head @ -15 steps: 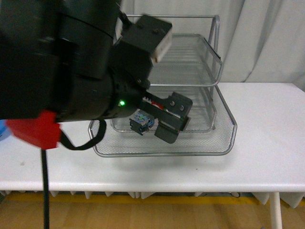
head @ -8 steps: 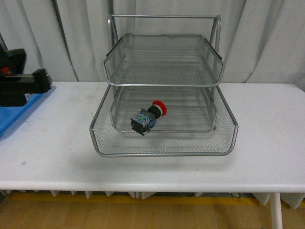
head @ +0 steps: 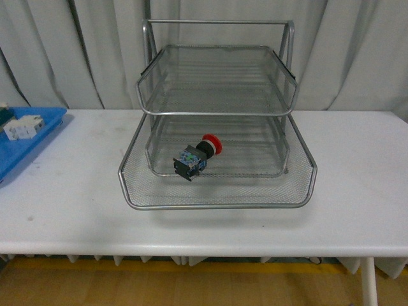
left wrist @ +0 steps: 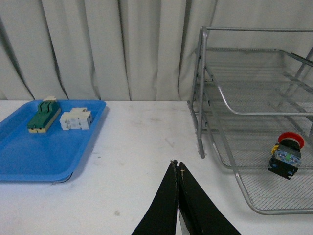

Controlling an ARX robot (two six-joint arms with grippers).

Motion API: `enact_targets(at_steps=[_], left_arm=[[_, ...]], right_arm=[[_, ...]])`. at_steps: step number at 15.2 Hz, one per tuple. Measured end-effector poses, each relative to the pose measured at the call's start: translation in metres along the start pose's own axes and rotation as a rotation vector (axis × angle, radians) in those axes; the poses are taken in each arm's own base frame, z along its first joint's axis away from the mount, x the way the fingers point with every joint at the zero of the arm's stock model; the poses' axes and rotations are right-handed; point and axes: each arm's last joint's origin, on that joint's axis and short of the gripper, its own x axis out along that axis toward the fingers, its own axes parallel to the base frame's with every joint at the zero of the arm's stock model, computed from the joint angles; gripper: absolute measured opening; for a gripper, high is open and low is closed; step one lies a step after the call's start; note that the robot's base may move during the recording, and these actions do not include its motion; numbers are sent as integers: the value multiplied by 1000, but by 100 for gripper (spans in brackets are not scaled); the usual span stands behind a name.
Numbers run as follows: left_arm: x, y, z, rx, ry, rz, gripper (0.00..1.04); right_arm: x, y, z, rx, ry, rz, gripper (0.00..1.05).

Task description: Place button on rack with both arms

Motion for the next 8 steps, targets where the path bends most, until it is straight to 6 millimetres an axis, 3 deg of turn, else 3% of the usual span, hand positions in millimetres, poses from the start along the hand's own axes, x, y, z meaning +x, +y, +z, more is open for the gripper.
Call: enact_targets(at_steps=[4,8], left_arm=[[-20,17,1,-2,-3,2,2],[-33,17,4,-3,-16,-6,2]], right_arm=[[0,0,0,0,0,0,98],[0,0,0,0,0,0,98]])
